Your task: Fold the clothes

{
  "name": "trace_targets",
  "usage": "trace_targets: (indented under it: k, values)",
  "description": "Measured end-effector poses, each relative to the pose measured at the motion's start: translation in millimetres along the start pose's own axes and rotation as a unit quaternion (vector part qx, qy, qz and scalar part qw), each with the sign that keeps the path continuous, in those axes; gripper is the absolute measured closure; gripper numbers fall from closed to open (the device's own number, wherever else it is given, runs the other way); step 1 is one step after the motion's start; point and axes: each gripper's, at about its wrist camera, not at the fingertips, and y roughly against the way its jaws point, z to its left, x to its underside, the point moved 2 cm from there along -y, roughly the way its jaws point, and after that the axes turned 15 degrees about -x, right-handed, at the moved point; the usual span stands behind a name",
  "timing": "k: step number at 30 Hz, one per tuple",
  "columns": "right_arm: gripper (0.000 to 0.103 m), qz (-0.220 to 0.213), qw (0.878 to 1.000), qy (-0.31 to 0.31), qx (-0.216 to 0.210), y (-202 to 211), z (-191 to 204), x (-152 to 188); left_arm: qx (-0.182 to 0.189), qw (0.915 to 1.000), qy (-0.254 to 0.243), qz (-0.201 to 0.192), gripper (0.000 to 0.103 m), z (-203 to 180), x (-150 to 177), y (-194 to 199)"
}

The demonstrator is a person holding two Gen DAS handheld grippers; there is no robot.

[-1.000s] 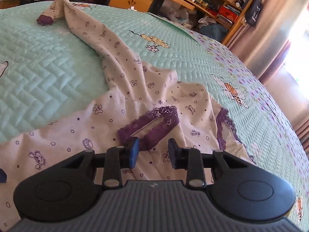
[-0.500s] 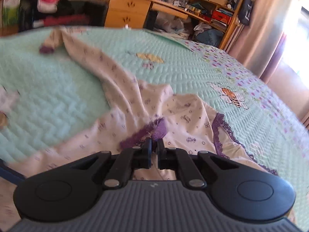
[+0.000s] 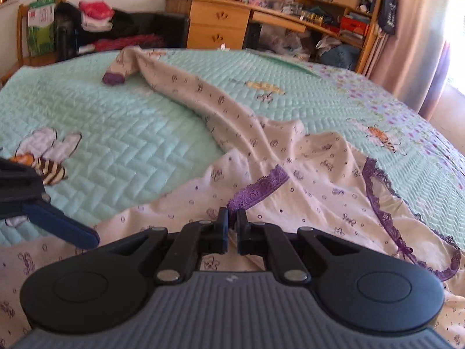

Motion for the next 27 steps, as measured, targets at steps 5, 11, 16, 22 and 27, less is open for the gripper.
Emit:
trace_targets:
  k: [5, 11, 16, 22, 27]
  values:
    - [0.084, -0.051, 0.997, -0.042, -0.041, 14, -9, 6, -0.004, 1.0000, -0.001, -0.001, 0.001, 0, -1, 1]
    - [0.046, -0.125, 0.984, -0.097, -0.087, 47, -24, 16, 0.004, 0.9998, 0.020, 0.002, 0.001, -2, -10, 7]
    - [0.045, -0.206, 0.963, -0.168, -0.032, 135, -66, 46, -0.002, 0.9998, 0.019, -0.006, 0.001, -12, -37, 14]
    - [0.041, -0.171, 0.954, -0.222, 0.105, 193, -115, 98, -0.099, 0.9923, -0.055, -0.049, 0.001, -36, -110, -5]
    - [0.042, -0.134, 0.966, -0.203, 0.084, 180, -111, 109, -0.131, 0.9851, -0.104, 0.038, 0.015, -39, -148, -89]
